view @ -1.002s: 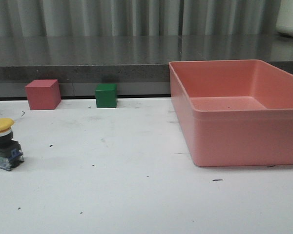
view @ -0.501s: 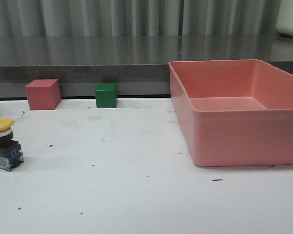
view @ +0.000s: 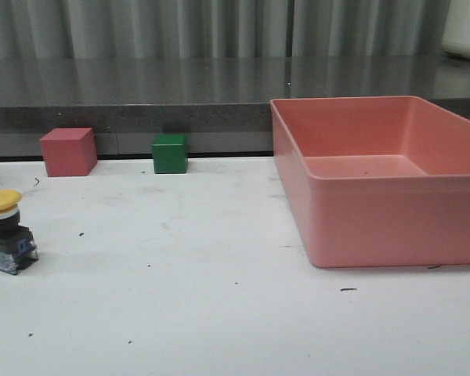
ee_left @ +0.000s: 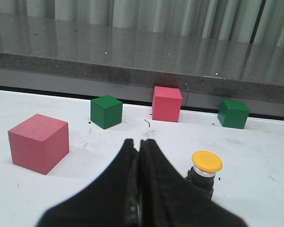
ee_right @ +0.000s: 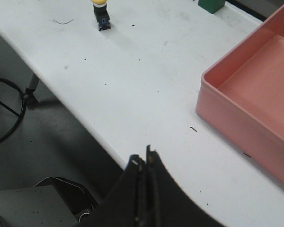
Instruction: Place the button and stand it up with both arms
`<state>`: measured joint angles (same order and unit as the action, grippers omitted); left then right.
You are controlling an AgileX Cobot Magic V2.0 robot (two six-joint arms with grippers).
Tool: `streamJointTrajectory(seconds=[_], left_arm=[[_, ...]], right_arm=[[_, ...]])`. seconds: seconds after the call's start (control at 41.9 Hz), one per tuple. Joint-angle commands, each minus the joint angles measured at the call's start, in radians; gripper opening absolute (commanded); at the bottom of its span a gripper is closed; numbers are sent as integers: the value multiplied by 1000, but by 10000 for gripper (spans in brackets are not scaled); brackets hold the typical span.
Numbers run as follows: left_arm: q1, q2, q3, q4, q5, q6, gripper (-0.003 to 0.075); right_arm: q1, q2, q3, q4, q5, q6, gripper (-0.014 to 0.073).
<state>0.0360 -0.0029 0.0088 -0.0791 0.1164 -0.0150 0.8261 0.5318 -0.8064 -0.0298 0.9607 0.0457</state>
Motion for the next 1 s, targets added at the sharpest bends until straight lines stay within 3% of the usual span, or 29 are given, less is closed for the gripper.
streamJointTrajectory(seconds=[0.0, 0.978], left_arm=[[-18, -25, 15, 28, -147, -1, -20], [-31, -25, 15, 62, -145, -1, -20]], right_arm=[[1, 5, -23, -8, -59, -9, -118], [1, 5, -23, -7, -54, -9, -118]])
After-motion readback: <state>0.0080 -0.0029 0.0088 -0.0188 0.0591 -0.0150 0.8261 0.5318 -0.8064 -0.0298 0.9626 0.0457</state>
